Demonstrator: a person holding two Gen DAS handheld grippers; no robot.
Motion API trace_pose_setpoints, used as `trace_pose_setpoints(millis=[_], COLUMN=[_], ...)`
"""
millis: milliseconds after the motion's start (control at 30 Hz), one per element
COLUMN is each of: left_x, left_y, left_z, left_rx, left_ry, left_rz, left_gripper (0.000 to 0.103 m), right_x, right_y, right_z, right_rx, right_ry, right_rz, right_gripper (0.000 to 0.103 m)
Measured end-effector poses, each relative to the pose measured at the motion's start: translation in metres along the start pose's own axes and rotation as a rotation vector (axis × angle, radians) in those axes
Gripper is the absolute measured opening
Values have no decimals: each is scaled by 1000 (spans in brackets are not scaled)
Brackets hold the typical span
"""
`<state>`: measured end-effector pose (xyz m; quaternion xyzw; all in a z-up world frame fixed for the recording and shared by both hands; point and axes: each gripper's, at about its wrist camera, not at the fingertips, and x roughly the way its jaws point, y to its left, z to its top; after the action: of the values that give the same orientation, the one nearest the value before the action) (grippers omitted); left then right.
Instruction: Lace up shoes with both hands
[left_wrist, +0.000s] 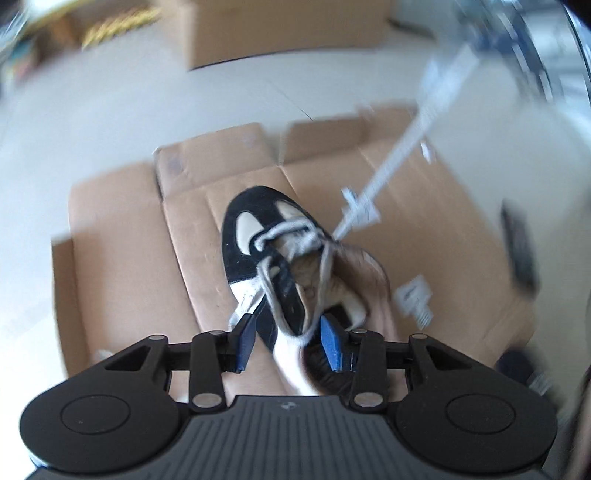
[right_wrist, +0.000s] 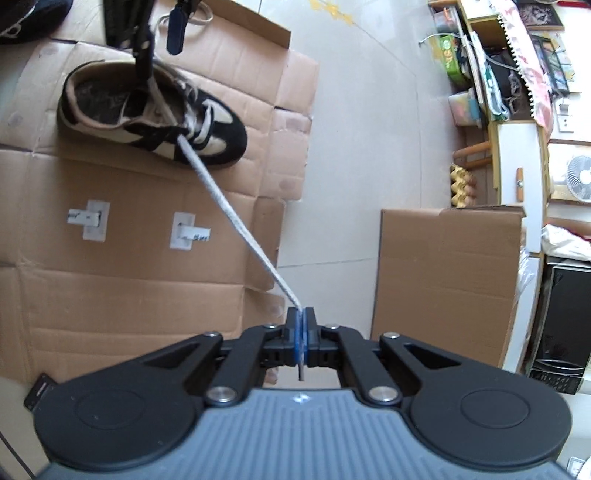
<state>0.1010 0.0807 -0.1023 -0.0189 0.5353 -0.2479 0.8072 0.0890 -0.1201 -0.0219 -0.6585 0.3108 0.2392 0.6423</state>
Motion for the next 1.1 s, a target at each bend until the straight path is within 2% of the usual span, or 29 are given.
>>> trace_pose_setpoints(millis=[133,167,233,267,400,500,533,633,700,767,800,867,900,933,1033,1100], left_x=[11,13,16,18,10,5,3,-4,-2,4,7,9,8,7,7,9], left_y=[35,37,43,46,30,23,21,20,20,17,16,10,5,0,-15,-19], left_z=[-1,-3,-8,-10,-5,-3,-2,5,11,15,17,18,18,17,12,10], left_rx=[-227,-258,-320,-350,-250,-224,-216,-234,-211,-188,-177,-129,-94,-58,60,92], left_ry=[18,18,17,17,-15,-42,-51,-94,-122,-113,-109,-106,-107,-109,-91,-75], left_rz=[-118,-142,-190,-214,-170,-168,-167,-232,-219,-182,-164,-120,-95,-70,-11,-3], left_gripper=[39,38,28,27,16,9,1,0,0,1,6,21,38,47,47,47], right_x=[6,5,5,5,4,3,3,4,4,5,6,7,7,7,7,6], right_y=[5,6,7,7,7,9,10,11,12,12,10,5,3,2,-5,-10], right_z=[2,3,4,4,5,5,6,6,6,6,4,2,0,-2,-12,-19], right_rx=[12,14,22,27,42,42,42,40,39,25,20,13,8,2,-35,-54], right_ry=[-6,-7,-12,-13,-21,-27,-28,-29,-31,-26,-16,6,16,25,75,107], right_rz=[9,12,21,25,24,25,27,29,30,13,2,-17,-22,-26,-47,-70], right_gripper=[0,0,0,0,0,0,0,0,0,0,0,0,0,0,0,0])
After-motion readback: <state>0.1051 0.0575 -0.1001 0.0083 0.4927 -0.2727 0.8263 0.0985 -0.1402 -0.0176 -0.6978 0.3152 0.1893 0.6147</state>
